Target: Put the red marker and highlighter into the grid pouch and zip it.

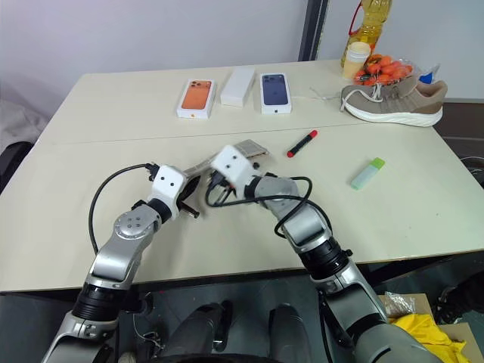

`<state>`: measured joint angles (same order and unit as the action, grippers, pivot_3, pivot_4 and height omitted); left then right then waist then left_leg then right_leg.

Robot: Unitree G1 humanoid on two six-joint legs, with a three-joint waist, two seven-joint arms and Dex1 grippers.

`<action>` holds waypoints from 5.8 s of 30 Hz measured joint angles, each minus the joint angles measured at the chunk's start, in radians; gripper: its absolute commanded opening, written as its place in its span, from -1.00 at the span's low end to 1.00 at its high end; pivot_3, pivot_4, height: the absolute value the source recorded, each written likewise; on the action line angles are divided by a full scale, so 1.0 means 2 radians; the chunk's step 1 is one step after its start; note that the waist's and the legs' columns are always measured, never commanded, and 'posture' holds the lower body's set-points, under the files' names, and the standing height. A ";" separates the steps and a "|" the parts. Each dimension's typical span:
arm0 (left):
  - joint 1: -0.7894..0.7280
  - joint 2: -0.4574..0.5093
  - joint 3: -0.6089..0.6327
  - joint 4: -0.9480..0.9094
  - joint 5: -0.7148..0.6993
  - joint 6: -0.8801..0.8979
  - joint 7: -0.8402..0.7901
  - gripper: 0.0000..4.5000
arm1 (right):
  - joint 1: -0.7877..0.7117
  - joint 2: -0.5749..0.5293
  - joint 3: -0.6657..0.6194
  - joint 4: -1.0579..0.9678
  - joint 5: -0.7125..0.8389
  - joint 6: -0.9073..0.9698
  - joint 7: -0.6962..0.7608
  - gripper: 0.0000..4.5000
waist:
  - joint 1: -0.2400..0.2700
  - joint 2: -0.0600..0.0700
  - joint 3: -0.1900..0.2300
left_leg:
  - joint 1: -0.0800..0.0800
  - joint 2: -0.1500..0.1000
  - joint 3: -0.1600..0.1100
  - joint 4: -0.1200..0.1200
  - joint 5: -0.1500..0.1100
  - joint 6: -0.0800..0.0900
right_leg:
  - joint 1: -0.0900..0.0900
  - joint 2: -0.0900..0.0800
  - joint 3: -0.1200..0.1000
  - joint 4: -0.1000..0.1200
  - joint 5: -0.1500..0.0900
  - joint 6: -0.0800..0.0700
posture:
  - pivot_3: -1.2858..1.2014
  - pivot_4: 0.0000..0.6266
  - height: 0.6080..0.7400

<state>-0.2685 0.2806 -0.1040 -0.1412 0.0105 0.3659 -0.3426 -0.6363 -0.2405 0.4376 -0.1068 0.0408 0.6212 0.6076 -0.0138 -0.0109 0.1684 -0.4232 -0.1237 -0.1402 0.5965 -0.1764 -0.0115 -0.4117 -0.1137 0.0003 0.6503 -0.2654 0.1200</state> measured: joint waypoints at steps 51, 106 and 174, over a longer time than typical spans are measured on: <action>-0.032 -0.046 0.040 0.028 0.023 0.042 0.107 -1.00 | -0.230 0.047 -0.380 0.555 0.048 -0.074 -0.420 -0.81 | -0.006 0.000 0.000 | 0.000 0.000 0.000 0.000 0.000 0.000 | 0.000 0.000 0.000 0.000 0.000 0.000 | 0.03 -0.52 1.00; -0.048 0.048 -0.035 0.045 -0.006 -0.055 -0.092 -1.00 | 0.016 -0.264 -0.028 -0.009 -0.173 -0.197 0.102 -0.81 | 0.001 0.000 0.000 | 0.000 0.000 0.000 0.000 0.000 0.000 | 0.000 0.000 0.000 -0.001 0.000 0.000 | 0.03 -0.52 1.00; -0.088 -0.023 -0.013 0.096 -0.001 -0.014 -0.014 -1.00 | 0.119 -0.255 -0.173 -0.093 0.001 -0.067 0.062 -0.61 | 0.004 0.000 0.000 | -0.001 0.000 0.000 0.002 0.000 0.001 | 0.002 -0.001 -0.001 -0.001 0.000 0.001 | 0.03 -0.52 1.00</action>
<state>-0.4443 0.2354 -0.1308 0.0513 0.0088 0.3382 -0.3707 -0.3979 -0.7498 0.0918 -0.2920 0.0425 0.4882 0.7323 -0.0056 -0.0112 0.1692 -0.4244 -0.1247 -0.1393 0.6014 -0.1769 -0.0105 -0.4085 -0.1163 -0.0015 0.6490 -0.2662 0.1217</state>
